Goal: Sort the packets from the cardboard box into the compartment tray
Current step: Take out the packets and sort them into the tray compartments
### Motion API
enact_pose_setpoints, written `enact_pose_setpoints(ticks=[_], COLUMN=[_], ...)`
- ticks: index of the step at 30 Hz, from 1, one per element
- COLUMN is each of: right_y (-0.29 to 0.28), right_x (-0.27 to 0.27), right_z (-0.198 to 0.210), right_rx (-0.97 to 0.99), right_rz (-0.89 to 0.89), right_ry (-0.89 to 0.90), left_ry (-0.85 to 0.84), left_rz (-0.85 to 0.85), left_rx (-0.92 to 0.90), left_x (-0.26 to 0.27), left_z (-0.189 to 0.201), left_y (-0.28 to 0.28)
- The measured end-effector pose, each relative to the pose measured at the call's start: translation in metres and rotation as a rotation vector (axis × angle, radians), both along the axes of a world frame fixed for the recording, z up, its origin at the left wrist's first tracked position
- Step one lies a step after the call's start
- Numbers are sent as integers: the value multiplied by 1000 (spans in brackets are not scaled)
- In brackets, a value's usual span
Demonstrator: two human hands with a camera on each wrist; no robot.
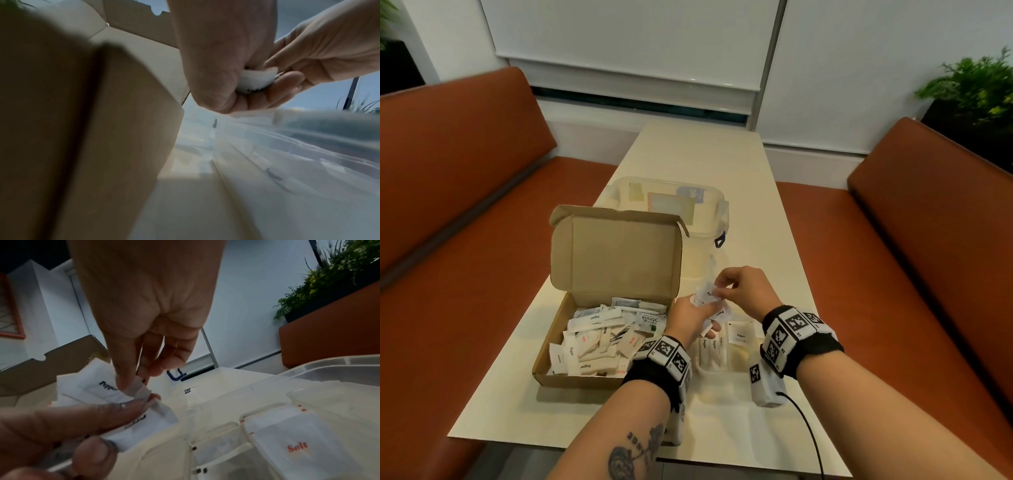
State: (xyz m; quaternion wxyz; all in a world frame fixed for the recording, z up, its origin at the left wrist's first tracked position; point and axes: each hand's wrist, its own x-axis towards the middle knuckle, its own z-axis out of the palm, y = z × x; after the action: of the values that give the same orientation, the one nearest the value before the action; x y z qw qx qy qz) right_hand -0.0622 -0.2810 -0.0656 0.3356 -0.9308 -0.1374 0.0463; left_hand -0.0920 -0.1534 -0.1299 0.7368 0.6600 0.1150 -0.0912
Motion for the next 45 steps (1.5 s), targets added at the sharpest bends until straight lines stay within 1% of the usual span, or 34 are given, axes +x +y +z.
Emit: enact_pose_setpoints(ticks=[6, 8, 9, 11, 13, 15, 17, 21, 24, 26, 27, 29, 31, 32, 35, 39, 45], right_y=[-5, -11, -16, -26, -35, -37, -36, -26, -26, -32, -36, -44, -47, -45, -37, -31, -30], right_x=[-2, -1, 0, 1, -1, -5, -8, -9, -7, -4, -1, 2, 3, 3, 1, -2, -6], right_z=[7, 10, 11, 12, 9, 4, -1, -7, -7, -2, 3, 14, 23, 25, 20, 9, 6], right_rx=[100, 97, 67, -56, -174, -232, -268, -348, -373, -315, -254, -82, 80, 128, 156, 192, 222], right_rz=[-94, -141, -162, -181, -169, -133, -84, -41, -37, -90, -130, -189, -207, -207, -213, -272, -221], right_ry=[-34, -69, -84, -68, 37, 171, 250, 279, 269, 227, 196, 155, 154, 162, 176, 193, 254], left_ry=[3, 1, 0, 0, -6, -8, -6, -7, -9, -9, -9, -6, -2, 2, 14, 15, 2], left_rz=[-2, 0, 4, 12, 14, 15, 17, 27, 46, 66, 76, 90, 88, 80, 42, 46, 11], left_rx=[-30, -53, -62, -66, -72, -84, -89, -85, -96, -104, -105, -104, -91, -80, -96, -238, -170], left_x=[-1, -2, -2, -2, -2, -2, -2, -2, -3, -3, -3, -3, -2, -1, 0, 0, -6], left_z=[0, 0, 0, 1, 2, 3, 3, 3, 4, 4, 3, 3, 3, 3, 6, 10, 10], left_y=[0, 0, 1, 1, 1, 1, 1, 1, 2, 1, 1, -1, -2, -3, -5, -8, -4])
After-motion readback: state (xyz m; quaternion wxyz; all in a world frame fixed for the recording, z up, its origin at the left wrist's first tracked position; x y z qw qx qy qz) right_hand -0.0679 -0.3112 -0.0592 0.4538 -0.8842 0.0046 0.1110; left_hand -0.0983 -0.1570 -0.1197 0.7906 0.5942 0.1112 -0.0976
